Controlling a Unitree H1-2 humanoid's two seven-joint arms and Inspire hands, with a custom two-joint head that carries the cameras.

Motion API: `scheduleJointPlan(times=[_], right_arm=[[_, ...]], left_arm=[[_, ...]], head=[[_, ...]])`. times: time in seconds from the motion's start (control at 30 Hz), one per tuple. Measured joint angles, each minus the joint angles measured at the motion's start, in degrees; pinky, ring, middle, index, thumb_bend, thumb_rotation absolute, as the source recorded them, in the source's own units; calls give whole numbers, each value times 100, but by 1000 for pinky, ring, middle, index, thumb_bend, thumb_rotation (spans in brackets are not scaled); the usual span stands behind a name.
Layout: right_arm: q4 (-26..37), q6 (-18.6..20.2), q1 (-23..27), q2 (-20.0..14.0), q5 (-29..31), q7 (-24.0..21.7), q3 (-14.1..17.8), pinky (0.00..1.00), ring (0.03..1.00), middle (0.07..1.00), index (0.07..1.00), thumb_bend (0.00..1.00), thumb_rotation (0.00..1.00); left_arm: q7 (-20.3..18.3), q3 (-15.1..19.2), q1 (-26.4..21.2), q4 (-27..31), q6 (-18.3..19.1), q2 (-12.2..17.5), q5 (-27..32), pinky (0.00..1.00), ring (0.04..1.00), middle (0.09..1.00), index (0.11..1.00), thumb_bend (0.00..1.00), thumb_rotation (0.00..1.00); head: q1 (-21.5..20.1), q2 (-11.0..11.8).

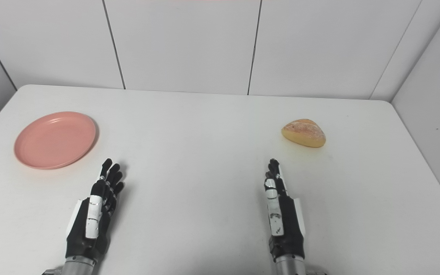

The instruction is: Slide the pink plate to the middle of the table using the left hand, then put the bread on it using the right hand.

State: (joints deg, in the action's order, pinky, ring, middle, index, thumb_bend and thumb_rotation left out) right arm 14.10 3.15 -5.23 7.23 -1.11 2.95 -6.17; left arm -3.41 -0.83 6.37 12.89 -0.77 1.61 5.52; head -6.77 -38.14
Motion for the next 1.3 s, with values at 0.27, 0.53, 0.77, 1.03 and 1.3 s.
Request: scheduleJointPlan(times=[0.27,0.53,0.77,1.03,1.3], right_arm=[[0,0,0,0,-15,0,-16,1000,997,987,970,743,1000],[0,0,-1,-6,33,-26,-19,1000,993,987,969,756,1000],[0,-149,-2,-41,-47,-96,-73,1000,984,981,960,737,1000],[1,-146,-3,0,-142,-73,-47,1000,987,986,962,747,1000],[18,-18,-2,38,-81,-73,-2,1000,994,990,970,736,1000]], left_arm=[[-1,1,0,1,2,1,0,1000,1000,1000,1000,751,990],[-1,3,0,2,8,3,1,1000,1000,1000,1000,758,989],[-1,6,0,2,8,4,1,1000,1000,1000,1000,750,994],[-2,8,0,2,8,9,3,1000,1000,1000,1000,757,990],[-4,6,0,2,9,17,4,1000,1000,1000,1000,753,987]], head=[[-9,0],[0,-9],[0,-9],[0,-18],[-9,-18]])
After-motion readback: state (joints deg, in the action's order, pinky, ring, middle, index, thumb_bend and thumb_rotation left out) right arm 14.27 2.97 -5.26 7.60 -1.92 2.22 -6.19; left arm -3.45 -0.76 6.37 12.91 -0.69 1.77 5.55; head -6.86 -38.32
